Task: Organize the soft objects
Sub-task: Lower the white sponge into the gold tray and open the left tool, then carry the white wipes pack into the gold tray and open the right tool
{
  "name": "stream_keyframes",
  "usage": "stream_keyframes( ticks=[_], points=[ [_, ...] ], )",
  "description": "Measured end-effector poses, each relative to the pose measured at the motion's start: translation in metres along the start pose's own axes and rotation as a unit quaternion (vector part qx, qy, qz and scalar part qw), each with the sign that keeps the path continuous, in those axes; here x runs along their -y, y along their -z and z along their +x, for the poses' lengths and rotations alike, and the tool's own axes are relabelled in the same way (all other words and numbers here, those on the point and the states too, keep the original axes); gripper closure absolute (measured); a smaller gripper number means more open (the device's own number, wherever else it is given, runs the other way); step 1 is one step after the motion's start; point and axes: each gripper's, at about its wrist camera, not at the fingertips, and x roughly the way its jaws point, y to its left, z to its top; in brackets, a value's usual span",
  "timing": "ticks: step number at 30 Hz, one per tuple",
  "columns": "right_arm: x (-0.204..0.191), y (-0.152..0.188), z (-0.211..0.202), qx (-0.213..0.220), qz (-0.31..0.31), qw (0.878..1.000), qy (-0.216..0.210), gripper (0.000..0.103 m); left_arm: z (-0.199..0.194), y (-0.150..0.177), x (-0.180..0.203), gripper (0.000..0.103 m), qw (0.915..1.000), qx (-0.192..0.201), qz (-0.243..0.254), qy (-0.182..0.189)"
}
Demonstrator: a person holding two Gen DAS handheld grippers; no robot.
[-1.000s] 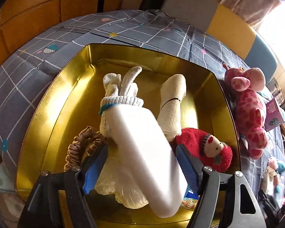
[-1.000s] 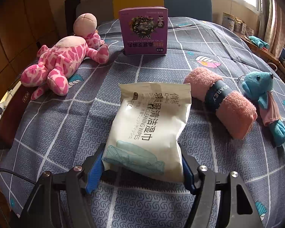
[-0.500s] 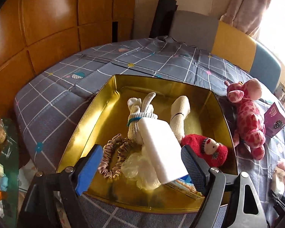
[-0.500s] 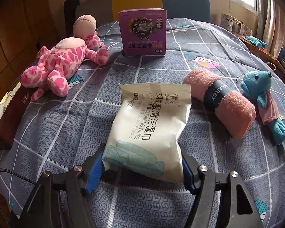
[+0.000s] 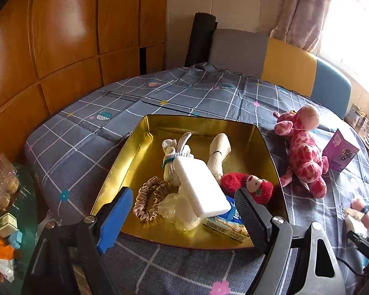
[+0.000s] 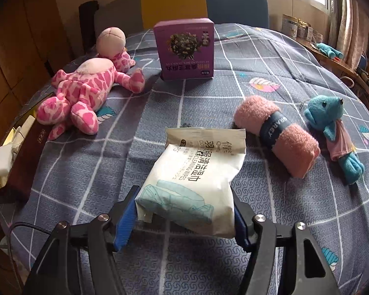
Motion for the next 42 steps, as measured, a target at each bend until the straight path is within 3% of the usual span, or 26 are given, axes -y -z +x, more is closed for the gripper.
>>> stream_keyframes(
  ticks=[7,13,20,25,29,35,42],
  points=[
    [-0.061,-0.021,-0.028,0.034,-0.079,0.995,-0.046,0.036,-0.011,0.007,-0.002,0.017,1.0,0.005,0.002,0.002],
    [-0.128,-0.03,-0.04,0.039,-0.167,0.979,-0.107,0.036,-0.014,0.011,-0.007,0.017,1.0,0.007,0.0,0.0],
    [-0.189,-0.037,-0.036,-0.002,-0.219,0.958,-0.186,0.036,-0.014,0.012,-0.014,0.017,0.9999,0.011,-0.006,-0.003],
    [-0.228,-0.052,-0.022,-0.028,-0.214,0.95,-0.225,0.036,-0.014,0.012,-0.021,0.017,0.9997,0.015,-0.017,-0.008],
    [-0.263,-0.067,-0.005,-0.043,-0.209,0.949,-0.233,0.036,-0.011,0.012,-0.031,0.017,0.9993,0.012,-0.034,-0.011],
    [-0.331,-0.074,0.03,-0.066,-0.253,0.94,-0.219,0.036,-0.006,0.01,-0.047,0.017,0.998,0.013,-0.057,-0.022],
    [-0.364,-0.07,0.092,-0.099,-0.286,0.942,-0.147,0.033,-0.003,0.01,-0.056,0.017,0.9976,0.009,-0.062,-0.03]
  ],
)
